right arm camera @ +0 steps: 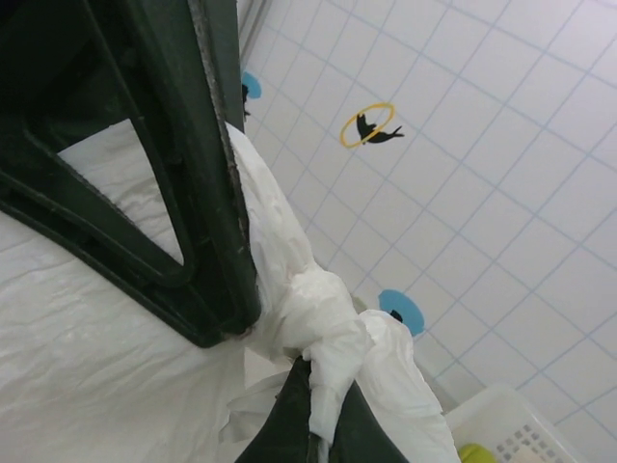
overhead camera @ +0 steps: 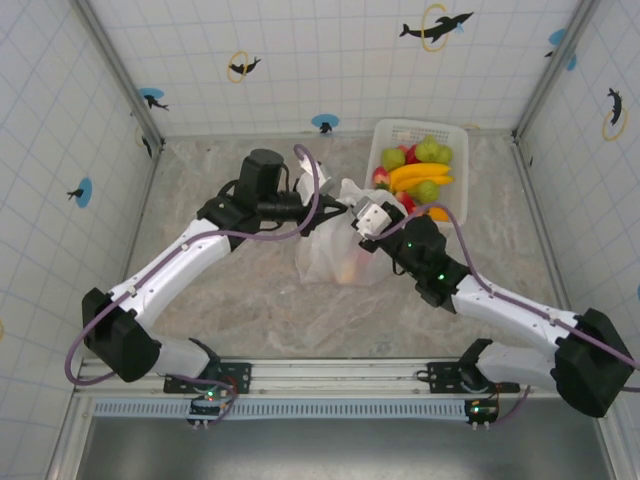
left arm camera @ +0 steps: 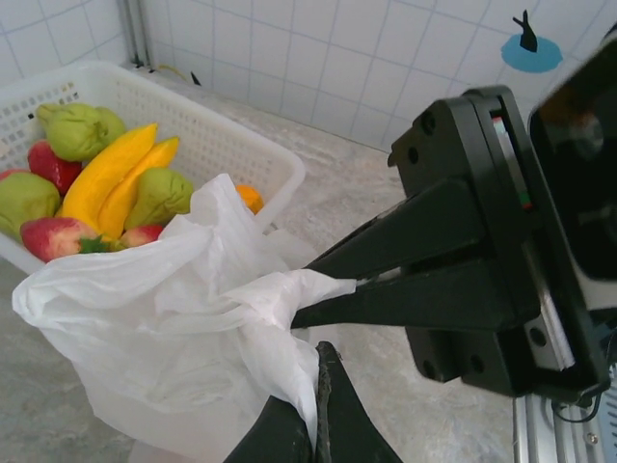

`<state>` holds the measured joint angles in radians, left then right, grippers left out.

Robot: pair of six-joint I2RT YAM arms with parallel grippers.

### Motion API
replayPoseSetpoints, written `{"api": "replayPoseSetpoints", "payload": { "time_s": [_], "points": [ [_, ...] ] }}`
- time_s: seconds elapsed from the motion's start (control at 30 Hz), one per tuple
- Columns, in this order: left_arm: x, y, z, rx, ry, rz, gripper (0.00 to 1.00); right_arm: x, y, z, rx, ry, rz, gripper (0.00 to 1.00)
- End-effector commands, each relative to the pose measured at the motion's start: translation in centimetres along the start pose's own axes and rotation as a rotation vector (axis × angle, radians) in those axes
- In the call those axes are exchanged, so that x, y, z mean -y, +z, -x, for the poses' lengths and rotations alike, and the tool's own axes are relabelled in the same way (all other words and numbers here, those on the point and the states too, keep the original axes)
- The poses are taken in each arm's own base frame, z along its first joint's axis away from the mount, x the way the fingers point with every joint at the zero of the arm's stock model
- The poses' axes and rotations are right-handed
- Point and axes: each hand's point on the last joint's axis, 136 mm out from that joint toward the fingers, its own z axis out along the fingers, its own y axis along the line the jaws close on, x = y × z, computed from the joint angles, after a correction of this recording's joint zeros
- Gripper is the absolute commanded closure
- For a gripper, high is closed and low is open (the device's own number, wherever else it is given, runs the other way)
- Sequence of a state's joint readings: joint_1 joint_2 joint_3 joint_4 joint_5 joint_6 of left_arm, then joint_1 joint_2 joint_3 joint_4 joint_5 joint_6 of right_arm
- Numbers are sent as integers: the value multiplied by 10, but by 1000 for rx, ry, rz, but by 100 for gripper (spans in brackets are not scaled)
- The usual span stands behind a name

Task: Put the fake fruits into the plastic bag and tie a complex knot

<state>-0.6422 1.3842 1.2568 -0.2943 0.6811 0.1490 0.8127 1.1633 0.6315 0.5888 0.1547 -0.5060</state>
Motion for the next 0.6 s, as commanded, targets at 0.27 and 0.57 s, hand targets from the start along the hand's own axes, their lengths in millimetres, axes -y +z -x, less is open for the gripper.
{"api": "replayPoseSetpoints", "payload": {
  "time_s": [0.27, 0.57],
  "points": [
    [1, -3, 28, 171, -232, -9, 100, 4, 18, -29, 54, 153, -210, 100],
    [18, 7, 33, 230, -248, -15, 100, 0, 23, -15, 194, 358, -191, 100]
  ]
}}
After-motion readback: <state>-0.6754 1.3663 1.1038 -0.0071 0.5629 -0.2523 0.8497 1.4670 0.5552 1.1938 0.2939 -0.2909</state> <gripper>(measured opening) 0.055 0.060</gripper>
